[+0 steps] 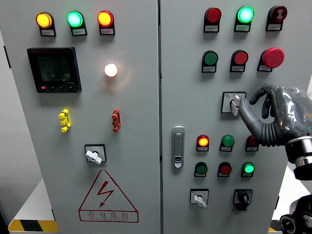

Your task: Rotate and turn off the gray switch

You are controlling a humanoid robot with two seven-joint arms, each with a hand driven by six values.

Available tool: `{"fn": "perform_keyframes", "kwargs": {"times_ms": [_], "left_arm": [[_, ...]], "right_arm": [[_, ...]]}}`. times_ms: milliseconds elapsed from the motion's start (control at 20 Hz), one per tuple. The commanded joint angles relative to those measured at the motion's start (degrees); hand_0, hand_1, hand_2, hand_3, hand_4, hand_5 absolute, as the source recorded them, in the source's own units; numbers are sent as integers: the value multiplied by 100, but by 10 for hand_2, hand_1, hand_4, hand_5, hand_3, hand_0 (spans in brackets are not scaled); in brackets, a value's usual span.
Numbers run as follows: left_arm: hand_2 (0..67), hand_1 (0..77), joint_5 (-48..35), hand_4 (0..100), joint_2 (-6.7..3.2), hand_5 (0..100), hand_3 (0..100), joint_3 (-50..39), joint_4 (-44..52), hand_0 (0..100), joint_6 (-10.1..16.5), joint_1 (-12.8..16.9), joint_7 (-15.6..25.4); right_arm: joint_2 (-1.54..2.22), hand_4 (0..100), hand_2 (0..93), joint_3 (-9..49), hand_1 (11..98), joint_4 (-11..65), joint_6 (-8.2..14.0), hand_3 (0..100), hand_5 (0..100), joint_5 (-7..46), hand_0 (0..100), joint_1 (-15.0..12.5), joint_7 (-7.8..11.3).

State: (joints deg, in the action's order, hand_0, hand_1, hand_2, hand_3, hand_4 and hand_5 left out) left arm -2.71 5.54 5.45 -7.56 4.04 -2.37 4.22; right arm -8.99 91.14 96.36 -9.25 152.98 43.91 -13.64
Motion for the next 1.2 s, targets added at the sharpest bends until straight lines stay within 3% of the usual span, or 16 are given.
{"fn": "perform_keyframes", "kwargs": {"times_ms": [0, 200, 250, 350, 450, 700, 950, 1150], "left_arm": [[133, 0, -2, 82, 0, 109, 187, 0, 0, 883, 0, 0, 0], [134, 0, -2, 82, 0, 109, 187, 0, 0, 883, 0, 0, 0], [134, 0, 7, 82, 0, 109, 187, 0, 0, 883, 0, 0, 8], [134, 0, 7, 82, 0, 109, 187, 0, 0, 884, 0, 0, 0], [134, 0, -2, 82, 0, 109, 187, 0, 0, 884, 0, 0, 0], [133, 0, 7, 82, 0, 109, 187, 0, 0, 884, 0, 0, 0], [133, 0, 7, 82, 0, 109, 188, 0, 0, 884, 0, 0, 0], [133, 0, -2, 82, 0, 109, 188, 0, 0, 884, 0, 0, 0]], "right_arm": [[-6, 730, 515, 18, 340, 171, 2, 809, 1000, -5, 0, -102, 11], [11, 606, 460, 18, 350, 383, 2, 686, 975, -5, 0, -225, 19], [12, 508, 444, 18, 353, 453, 2, 632, 890, -5, 0, -243, 19], [20, 437, 433, 18, 356, 550, 2, 599, 720, -5, 0, -287, 19], [20, 377, 409, 27, 361, 655, 2, 534, 633, -5, 0, -330, 28], [12, 296, 336, 97, 369, 927, -15, 412, 548, -5, 0, -515, 212], [20, 180, 259, 141, 382, 1270, -112, 310, 449, -14, 0, -682, 230], [3, 161, 250, 247, 389, 1569, -261, 284, 408, -14, 0, -893, 476]]}}
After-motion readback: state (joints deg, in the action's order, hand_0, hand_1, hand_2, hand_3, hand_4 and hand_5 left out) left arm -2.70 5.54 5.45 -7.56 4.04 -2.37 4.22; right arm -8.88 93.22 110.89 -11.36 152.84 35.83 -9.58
